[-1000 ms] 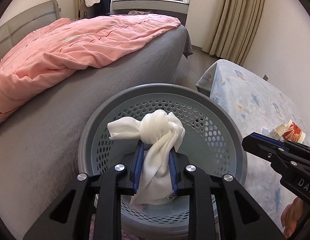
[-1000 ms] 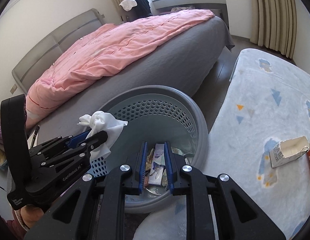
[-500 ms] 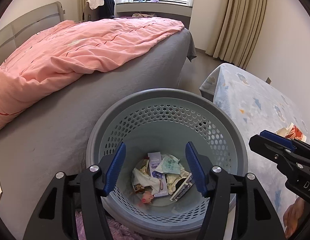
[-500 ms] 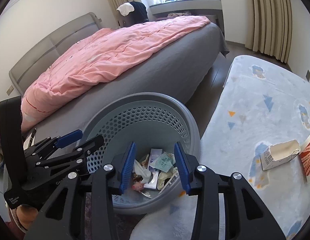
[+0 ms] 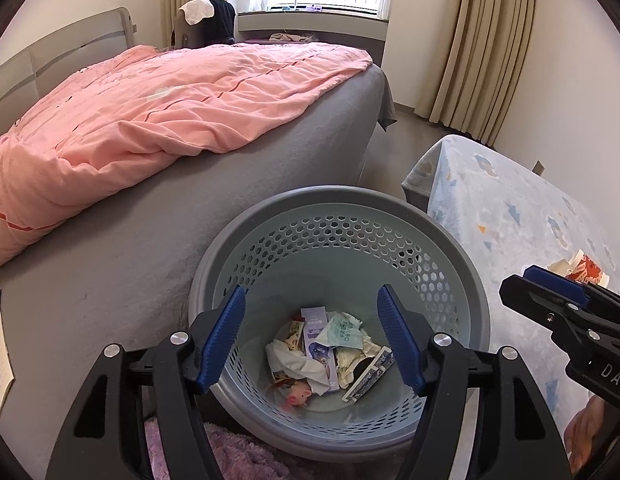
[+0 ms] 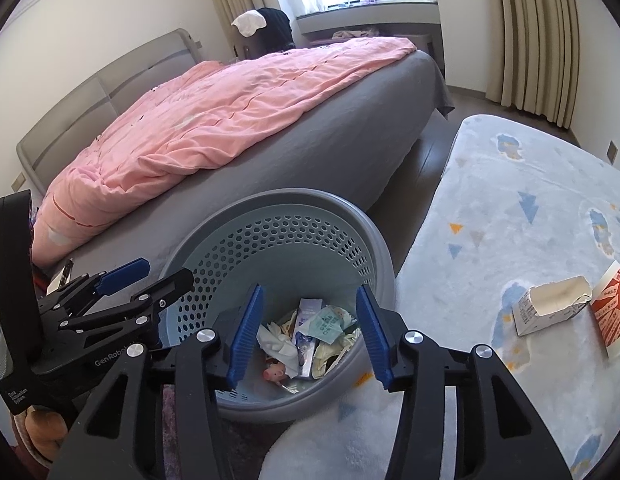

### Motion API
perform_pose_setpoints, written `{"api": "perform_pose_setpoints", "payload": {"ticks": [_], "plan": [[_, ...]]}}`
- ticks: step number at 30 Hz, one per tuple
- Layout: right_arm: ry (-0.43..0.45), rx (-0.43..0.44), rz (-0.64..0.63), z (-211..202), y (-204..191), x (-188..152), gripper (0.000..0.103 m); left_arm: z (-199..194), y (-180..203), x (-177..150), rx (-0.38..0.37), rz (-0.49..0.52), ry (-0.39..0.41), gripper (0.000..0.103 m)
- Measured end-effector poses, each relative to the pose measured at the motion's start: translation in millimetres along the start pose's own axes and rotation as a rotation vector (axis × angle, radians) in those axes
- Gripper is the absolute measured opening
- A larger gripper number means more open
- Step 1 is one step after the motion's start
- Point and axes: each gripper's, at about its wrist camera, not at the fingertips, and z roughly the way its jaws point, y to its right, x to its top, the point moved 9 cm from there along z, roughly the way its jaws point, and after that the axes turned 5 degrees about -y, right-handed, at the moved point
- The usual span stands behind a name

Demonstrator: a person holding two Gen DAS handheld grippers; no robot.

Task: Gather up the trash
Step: 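Move both open tools back over the table toward the cup and box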

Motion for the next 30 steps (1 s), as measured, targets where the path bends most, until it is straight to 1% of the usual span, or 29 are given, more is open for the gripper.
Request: {"api": "perform_pose_setpoints", "payload": {"ticks": [6, 10, 14, 20, 23, 30], "plan": [[0.003, -0.008, 0.006, -8.0, 1.0, -5.6, 0.051, -11.7, 1.6, -0.6, -0.005, -0.007, 0.016, 0.068], [0.016, -0.020, 0.018, -16.4, 5.8, -10.0, 0.056, -18.9, 8.5, -3.0, -0.011, 0.002, 0.023, 0.069], [0.023, -0.040, 0.038, -24.4, 16.1, -16.4, 0.057, -24.8, 19.7, -7.4, -0.030, 0.012, 0.028, 0.069], [0.035, -0.067, 0.080, -40.4, 37.5, -30.1, 0.059, -33.3, 41.9, -14.2, -0.050, 0.044, 0.032, 0.069], [0.047, -0.083, 0.104, -51.1, 50.9, -37.6, 0.062, -37.6, 53.8, -16.9, -0.061, 0.060, 0.035, 0.069], [0.088, -0.139, 0.167, -82.3, 91.9, -51.9, 0.066, -43.0, 86.4, -19.8, -0.097, 0.081, 0.039, 0.069]]}}
